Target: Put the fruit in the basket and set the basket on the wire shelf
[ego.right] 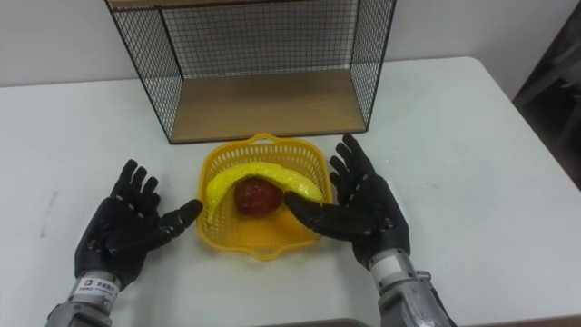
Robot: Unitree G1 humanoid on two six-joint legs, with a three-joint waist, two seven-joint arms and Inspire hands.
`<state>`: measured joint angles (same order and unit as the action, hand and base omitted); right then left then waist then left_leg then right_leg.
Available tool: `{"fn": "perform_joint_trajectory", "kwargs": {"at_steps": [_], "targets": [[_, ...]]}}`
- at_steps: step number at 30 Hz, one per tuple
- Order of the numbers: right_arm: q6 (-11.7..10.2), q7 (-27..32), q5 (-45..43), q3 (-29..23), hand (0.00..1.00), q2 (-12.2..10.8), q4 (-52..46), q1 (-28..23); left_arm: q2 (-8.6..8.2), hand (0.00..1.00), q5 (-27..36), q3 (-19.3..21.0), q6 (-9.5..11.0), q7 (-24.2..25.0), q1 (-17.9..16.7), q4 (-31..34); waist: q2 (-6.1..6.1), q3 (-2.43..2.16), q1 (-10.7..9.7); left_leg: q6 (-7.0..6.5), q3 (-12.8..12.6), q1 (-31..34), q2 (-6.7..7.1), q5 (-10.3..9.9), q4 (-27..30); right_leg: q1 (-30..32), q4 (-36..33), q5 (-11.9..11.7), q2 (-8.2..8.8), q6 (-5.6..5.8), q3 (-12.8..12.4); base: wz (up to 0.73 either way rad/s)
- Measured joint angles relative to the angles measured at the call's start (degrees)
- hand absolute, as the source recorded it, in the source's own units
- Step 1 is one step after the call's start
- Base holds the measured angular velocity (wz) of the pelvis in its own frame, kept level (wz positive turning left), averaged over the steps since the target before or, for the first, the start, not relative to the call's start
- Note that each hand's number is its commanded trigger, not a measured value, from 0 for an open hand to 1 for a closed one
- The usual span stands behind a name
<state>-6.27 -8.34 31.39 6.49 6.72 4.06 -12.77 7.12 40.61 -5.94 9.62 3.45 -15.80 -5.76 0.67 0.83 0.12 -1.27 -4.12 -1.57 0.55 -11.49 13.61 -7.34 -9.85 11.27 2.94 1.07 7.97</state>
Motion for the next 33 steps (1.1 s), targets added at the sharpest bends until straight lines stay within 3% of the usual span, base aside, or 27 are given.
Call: {"fn": "perform_joint_trajectory", "kwargs": {"at_steps": [10, 17, 27, 33], "targets": [[0.0, -0.03, 0.03, 0.13, 0.0, -0.42, 0.16, 0.0, -0.17, 0.0, 4.06, 0.16, -0.14, 2.09, 0.0, 0.01, -0.3, 0.19, 0.06, 0.0, 0.27, -0.04, 0.03, 0.0, -0.14, 0.1, 0.03, 0.0, 0.02, 0.0, 0.03, 0.0], [0.1, -0.62, -0.11, 0.17, 0.0, -0.48, 0.93, 0.0, -0.16, 0.0, 9.2, 0.14, -0.59, 2.59, 0.0, 0.02, -1.05, -0.14, 0.1, 0.0, 0.09, 0.04, -0.01, 0.0, -0.24, 0.46, -0.04, 0.0, 0.0, 0.0, -0.04, 0.0], [0.1, -0.55, -0.48, 0.2, 0.0, -0.77, 0.95, 0.0, -0.45, 0.0, 9.08, -0.02, -1.78, 4.76, 0.0, 0.01, -1.25, -0.27, -0.02, 0.0, 0.12, 0.33, -0.02, 0.0, 0.07, 0.41, -0.07, 0.0, 0.0, 0.0, -0.02, 0.0], [0.08, -0.48, -1.91, 1.78, 0.0, -0.76, 2.22, 0.34, -0.35, 0.0, 8.43, -3.22, -1.69, 4.8, 0.19, 0.14, -0.86, -0.05, -0.28, 0.0, 0.28, 0.41, 0.01, 0.0, 0.19, 0.4, -0.13, 0.0, 0.02, 0.0, 0.03, 0.0]]}}
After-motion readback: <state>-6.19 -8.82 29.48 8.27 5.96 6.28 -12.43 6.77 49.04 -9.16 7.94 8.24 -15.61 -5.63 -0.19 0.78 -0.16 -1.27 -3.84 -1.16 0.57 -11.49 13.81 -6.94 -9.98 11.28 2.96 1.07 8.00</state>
